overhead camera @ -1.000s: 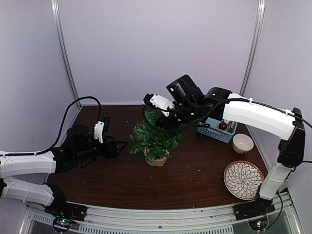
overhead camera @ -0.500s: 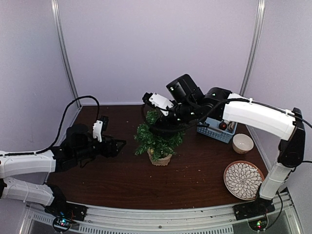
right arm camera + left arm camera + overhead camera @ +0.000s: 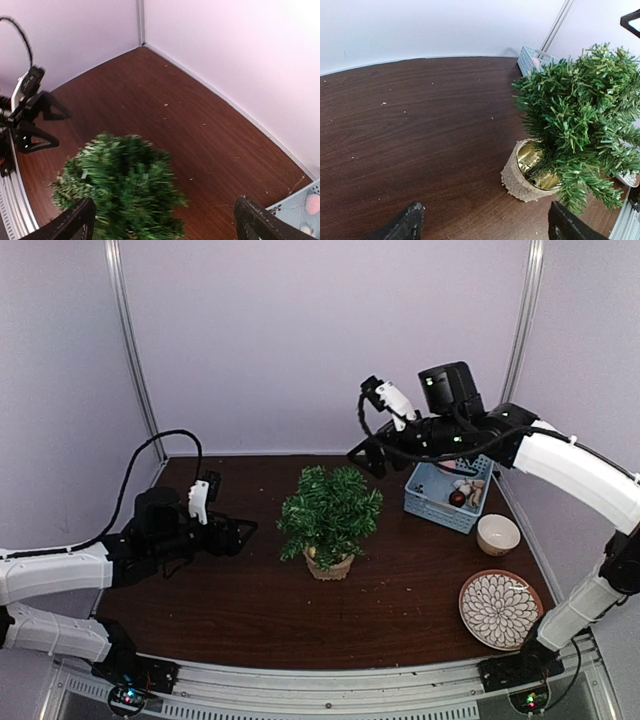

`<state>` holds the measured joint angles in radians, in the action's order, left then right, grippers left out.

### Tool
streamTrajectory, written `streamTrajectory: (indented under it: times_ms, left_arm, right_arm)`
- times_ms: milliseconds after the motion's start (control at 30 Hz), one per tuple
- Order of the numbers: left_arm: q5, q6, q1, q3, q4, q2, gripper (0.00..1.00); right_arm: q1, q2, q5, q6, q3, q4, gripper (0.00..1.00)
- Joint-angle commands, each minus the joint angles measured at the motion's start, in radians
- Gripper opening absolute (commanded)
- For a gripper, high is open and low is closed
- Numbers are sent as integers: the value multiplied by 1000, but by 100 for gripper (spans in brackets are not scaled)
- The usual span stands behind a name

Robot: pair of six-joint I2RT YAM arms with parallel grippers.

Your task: Decorate the small christmas tree

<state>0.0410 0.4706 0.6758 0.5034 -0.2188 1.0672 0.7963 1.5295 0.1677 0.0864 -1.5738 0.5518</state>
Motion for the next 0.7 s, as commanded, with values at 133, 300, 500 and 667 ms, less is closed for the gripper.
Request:
streamTrajectory:
  times_ms: [133,300,500,667]
  left_arm:
    - [18,8,-29,77,31,14,88]
    - [17,11,-36,81,23,24,88]
    - [24,19,-47,89,15,49,88]
    - [28,20,-54,90,9,64,88]
  right_arm:
    - [-386,-45,110,-179,127,-109,94]
    - [-563,50,47,-190,130,-130,86]
    - [-664,241,-51,-182,44,-128,79]
    - [-683,397,40,-183,-59,-130,73]
